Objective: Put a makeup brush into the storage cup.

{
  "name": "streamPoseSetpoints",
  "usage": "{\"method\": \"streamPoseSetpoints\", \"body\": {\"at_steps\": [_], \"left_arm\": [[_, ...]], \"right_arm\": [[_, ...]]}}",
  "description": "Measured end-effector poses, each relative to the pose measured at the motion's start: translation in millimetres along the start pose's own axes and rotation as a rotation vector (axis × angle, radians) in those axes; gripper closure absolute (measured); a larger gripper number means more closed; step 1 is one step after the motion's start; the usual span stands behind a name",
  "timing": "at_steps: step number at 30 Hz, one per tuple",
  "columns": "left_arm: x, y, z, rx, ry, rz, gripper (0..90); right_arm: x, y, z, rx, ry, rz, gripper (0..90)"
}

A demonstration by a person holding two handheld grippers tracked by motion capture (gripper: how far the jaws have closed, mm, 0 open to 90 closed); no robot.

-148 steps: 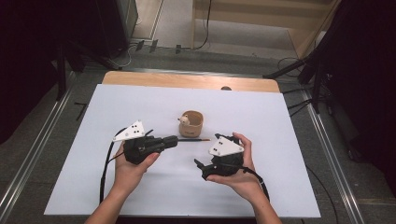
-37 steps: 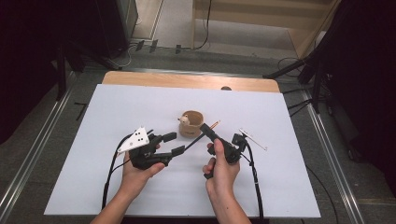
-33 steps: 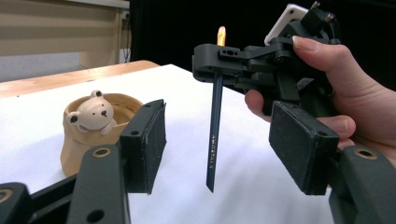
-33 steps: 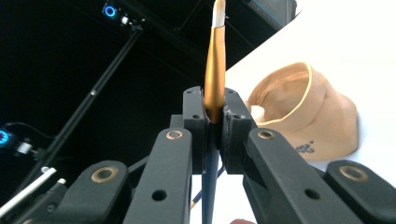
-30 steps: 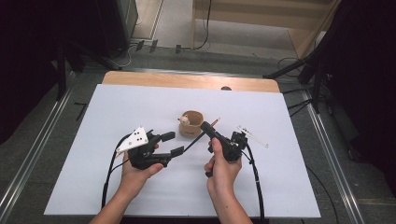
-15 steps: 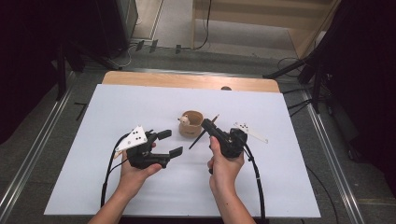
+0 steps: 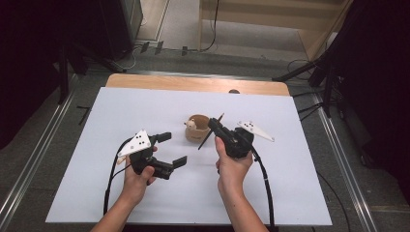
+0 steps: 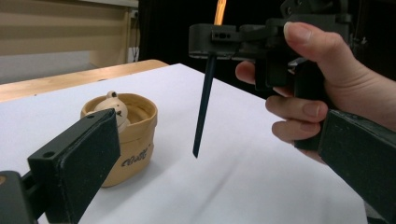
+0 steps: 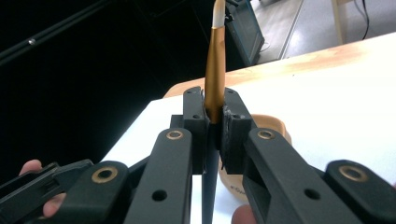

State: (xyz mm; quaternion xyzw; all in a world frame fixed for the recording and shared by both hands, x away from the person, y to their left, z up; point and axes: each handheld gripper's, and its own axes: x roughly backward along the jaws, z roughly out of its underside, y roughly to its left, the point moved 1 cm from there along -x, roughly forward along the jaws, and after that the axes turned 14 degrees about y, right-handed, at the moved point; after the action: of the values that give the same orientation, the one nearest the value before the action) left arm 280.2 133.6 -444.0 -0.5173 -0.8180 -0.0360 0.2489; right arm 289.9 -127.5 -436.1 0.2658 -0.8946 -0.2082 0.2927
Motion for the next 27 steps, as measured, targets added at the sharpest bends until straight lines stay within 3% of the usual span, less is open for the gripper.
{"method": "streamPoseSetpoints", "body": {"at_steps": [13, 23, 27], "left_arm": [[0.8, 3.1, 1.3, 0.005, 0.007, -0.007, 0.0], [1.6, 4.3, 2.0, 0.009, 0.008, -0.014, 0.0], [-0.7, 3.3, 3.2, 0.005, 0.018, -0.014, 0.0]], "right_arm": [[-7.2, 0.5, -19.8, 0.089, -0.019, 0.081, 84.0], [-13.6, 1.8, -29.7, 0.104, -0.031, 0.103, 84.1], [-17.2, 2.0, -36.0, 0.136, -0.031, 0.128, 84.0]]}}
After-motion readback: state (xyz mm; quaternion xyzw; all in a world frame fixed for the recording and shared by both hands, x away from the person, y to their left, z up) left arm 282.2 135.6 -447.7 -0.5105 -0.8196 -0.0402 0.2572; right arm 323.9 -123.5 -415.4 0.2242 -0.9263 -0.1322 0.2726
